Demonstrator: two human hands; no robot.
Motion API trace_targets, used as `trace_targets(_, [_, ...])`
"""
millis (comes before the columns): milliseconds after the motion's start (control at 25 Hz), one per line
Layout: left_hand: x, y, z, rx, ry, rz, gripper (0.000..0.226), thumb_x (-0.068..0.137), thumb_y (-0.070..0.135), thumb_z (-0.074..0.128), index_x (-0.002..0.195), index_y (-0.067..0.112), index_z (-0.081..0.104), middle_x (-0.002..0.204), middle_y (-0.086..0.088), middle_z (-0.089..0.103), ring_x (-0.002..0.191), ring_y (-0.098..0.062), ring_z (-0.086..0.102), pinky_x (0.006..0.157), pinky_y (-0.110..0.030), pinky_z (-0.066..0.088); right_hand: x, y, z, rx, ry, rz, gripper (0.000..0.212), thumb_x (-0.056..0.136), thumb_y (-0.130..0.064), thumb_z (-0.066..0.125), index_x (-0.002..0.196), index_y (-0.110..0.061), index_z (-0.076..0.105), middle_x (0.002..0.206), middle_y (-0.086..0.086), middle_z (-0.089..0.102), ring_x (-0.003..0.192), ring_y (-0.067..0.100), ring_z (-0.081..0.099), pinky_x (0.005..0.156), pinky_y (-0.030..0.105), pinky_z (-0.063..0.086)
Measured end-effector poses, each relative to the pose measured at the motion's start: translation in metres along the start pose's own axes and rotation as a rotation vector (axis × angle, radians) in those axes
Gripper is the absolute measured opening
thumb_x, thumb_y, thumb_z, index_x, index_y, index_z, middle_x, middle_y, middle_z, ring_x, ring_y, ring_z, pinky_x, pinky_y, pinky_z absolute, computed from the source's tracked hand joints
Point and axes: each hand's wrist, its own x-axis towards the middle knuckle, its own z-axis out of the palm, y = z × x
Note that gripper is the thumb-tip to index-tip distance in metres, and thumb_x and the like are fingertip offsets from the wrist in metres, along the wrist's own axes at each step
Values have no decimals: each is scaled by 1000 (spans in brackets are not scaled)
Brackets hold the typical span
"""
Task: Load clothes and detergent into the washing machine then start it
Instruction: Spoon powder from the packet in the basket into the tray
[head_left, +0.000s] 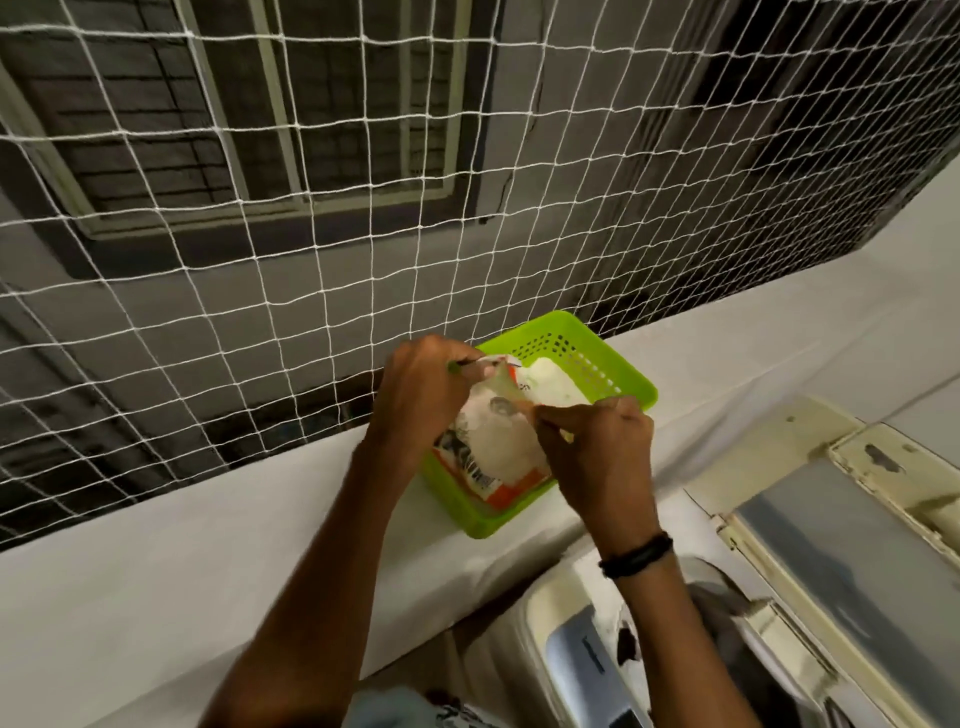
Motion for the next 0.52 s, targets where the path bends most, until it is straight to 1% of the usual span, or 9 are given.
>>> trace_targets(80, [3,-4,2,-6,-20,-4,21,84,47,68,91,29,78,75,1,74,67,-14,64,65,-28,50,13,-7,8,-19,-32,-22,20,80,-36,65,91,-31,80,66,7,68,77,37,59,70,37,47])
trace_targets(160, [3,-6,3,-12,-26,15,22,84,47,68,90,29,79,75,2,74,67,-14,65,68,-32,53,17,-12,17,-7,-94,-72,21,79,-37,64,92,-33,80,71,6,72,79,38,60,72,41,50])
trace_targets(240, [6,-8,0,-20,-20,37,19,84,44,72,92,29,80,79,4,76,70,-15,67,70,-33,54,9,-7,7,12,-147,-112,19,79,-37,66,91,-35,80,76,0,76,83,36,60,74,44,49])
trace_targets(320, [8,-11,-5,-23,-19,38,20,81,42,75,92,27,80,80,1,77,70,-17,67,69,-33,54,-1,3,-6,63,-125,-97,14,80,-33,72,91,-36,80,74,-3,76,85,33,61,75,45,50])
trace_targets(440, [10,-11,-8,-65,-48,12,20,79,44,77,91,27,80,78,0,76,69,-17,68,68,-35,54,13,-10,-1,69,-131,-44,16,80,-30,73,93,-34,80,72,-1,75,86,33,62,78,45,50])
trace_targets(520, [10,-11,-9,-86,-72,5,19,79,44,77,90,29,80,75,1,76,68,-16,68,67,-34,55,16,-19,3,62,-166,-79,17,78,-24,77,92,-34,80,76,-5,76,87,31,61,79,48,49])
